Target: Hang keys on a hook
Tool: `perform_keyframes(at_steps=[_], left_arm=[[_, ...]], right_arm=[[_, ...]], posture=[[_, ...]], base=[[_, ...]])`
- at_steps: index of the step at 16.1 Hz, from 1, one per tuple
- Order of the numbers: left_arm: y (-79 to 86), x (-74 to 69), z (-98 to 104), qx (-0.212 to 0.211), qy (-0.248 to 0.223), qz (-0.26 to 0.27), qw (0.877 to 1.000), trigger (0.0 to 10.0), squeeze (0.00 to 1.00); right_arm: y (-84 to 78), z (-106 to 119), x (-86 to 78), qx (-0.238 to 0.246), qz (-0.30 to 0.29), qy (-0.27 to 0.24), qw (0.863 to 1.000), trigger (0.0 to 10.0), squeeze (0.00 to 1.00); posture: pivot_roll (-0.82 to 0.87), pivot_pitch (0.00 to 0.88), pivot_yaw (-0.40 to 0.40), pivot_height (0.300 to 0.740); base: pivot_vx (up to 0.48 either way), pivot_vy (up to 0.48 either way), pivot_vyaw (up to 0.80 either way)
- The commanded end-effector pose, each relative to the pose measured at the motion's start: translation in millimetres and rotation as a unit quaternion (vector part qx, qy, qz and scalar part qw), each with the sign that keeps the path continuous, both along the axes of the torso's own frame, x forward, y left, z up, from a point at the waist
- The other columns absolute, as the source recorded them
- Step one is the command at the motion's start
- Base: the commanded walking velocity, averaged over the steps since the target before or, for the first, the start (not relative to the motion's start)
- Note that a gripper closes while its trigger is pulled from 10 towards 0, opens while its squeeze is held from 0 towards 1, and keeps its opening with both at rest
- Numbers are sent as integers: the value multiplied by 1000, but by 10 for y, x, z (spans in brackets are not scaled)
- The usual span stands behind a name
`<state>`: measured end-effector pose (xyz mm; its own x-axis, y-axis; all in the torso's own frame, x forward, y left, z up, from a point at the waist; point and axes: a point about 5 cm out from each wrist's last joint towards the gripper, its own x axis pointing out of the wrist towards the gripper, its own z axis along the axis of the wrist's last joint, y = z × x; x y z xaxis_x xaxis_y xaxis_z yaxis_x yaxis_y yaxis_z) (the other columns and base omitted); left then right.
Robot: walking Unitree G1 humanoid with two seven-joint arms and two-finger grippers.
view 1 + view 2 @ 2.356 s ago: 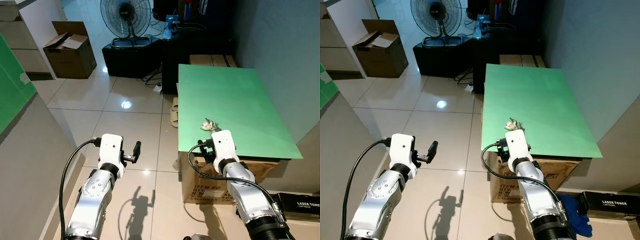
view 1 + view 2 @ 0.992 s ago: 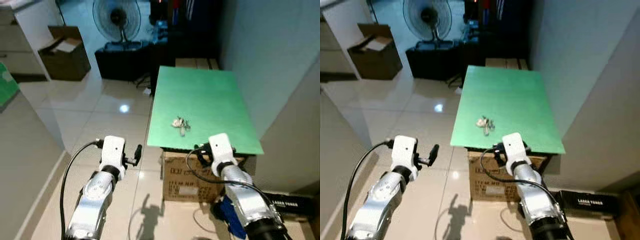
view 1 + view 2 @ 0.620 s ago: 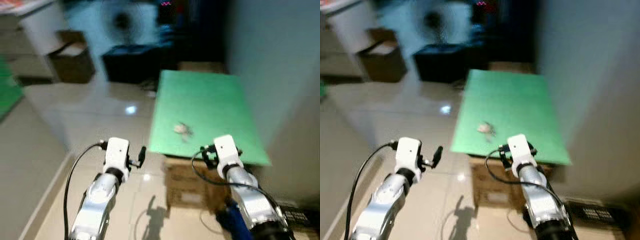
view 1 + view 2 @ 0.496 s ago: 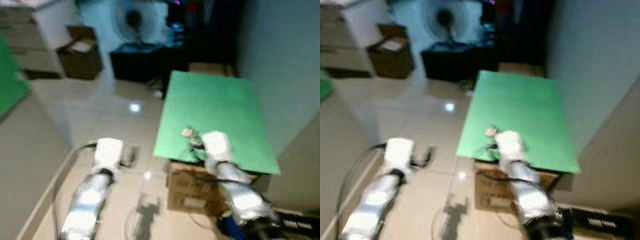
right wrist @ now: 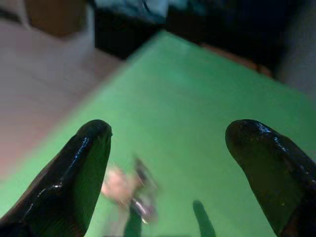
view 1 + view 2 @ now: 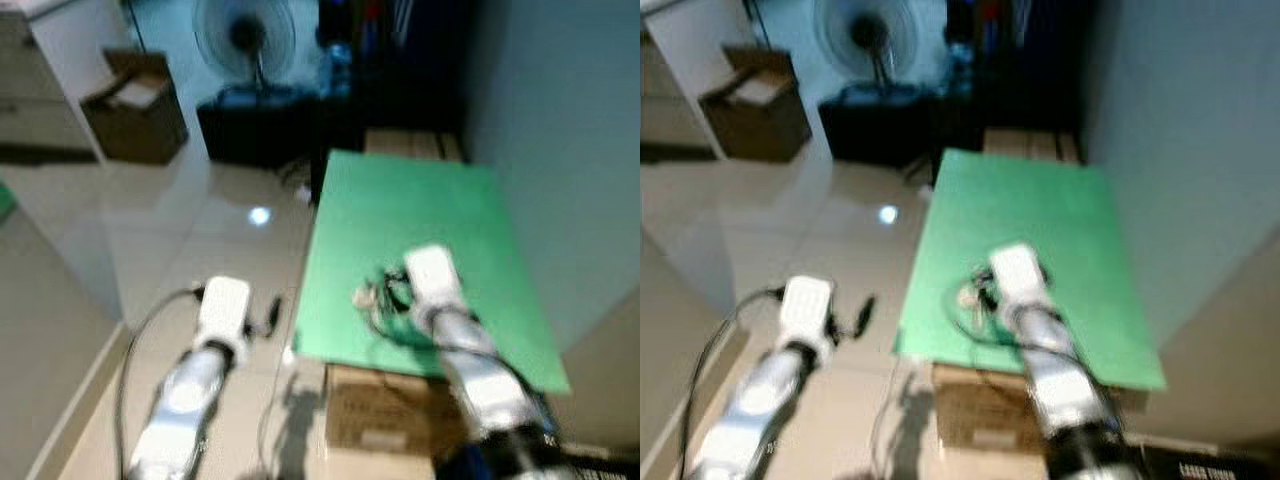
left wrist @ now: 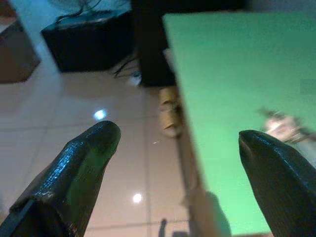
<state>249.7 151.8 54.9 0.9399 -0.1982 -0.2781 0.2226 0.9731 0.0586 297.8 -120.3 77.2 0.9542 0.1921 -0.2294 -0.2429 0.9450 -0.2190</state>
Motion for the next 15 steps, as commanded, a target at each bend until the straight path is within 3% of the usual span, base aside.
perform_keyframes(at_steps=[1,6,12,15], left_arm=[[-1,2,32,2,-6,-5,1000,10000,0],[93,-22,61,24,-5,-18,1000,10000,0],[125,-86,101,35,-1,-28,999,10000,0],[171,-186,114,42,7,-28,999,10000,0]], right_arm=[[-72,81,42,6,-20,-9,1000,10000,0],[17,375,289,13,-46,-58,997,10000,0],[25,248,524,-12,-85,-37,996,10000,0],[75,209,609,-14,-97,-27,995,10000,0]], posture=[[-101,0,42,740],[-84,0,77,740],[-44,0,102,740],[-7,4,109,740]], base=[[0,0,0],[0,0,0],[0,0,0],[0,0,0]])
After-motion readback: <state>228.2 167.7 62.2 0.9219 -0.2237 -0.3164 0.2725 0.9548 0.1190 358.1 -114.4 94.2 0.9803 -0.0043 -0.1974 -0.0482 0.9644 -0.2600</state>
